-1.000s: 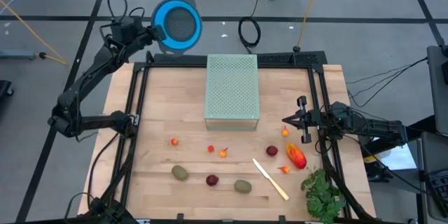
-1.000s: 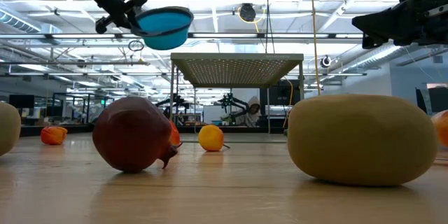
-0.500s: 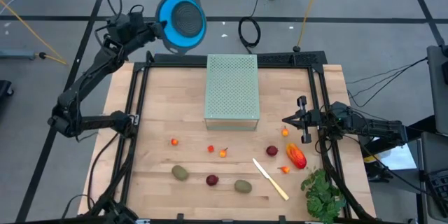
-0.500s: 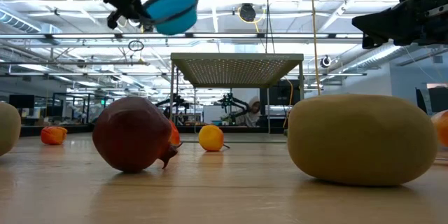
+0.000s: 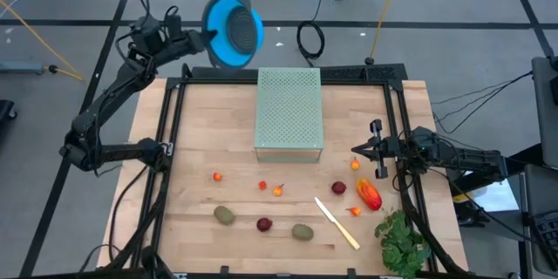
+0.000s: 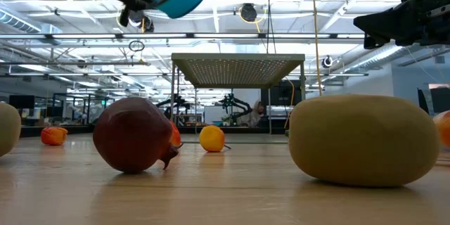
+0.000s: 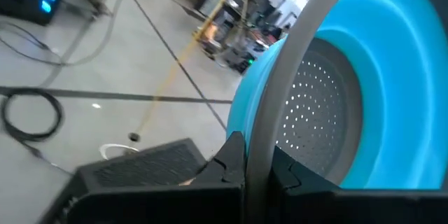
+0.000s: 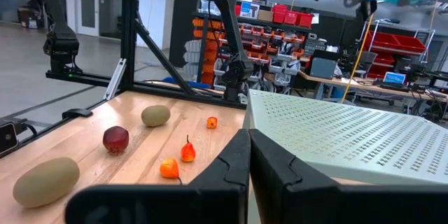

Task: Pick & Place Fruit
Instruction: Put the blue strainer bowl on the shelf

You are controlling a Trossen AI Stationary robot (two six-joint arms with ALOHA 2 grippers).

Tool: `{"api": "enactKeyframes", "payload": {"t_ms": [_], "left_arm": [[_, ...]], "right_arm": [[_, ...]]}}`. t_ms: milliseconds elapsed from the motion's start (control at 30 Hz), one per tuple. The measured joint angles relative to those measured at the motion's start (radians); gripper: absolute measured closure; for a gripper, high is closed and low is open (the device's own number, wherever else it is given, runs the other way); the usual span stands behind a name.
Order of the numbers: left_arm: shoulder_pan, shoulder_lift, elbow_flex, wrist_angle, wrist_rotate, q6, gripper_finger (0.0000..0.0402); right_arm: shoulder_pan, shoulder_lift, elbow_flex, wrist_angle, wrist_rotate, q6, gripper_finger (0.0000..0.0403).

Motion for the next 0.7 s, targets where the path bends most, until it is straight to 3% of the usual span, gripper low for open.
{"api": "enactKeyframes", "payload": {"t_ms": [500,700], "left_arm": [[0.000,0.000,0.000,-0.001,0.211,-0.176,0.0398],[-0.009,0.000,0.000,-0.001,0.221,-0.187,0.0397]], "right_arm": [[0.000,0.000,0.000,0.000,0.000,0.000,0.0403],[0.000,0.000,0.000,0.000,0.000,0.000,0.0403]]}}
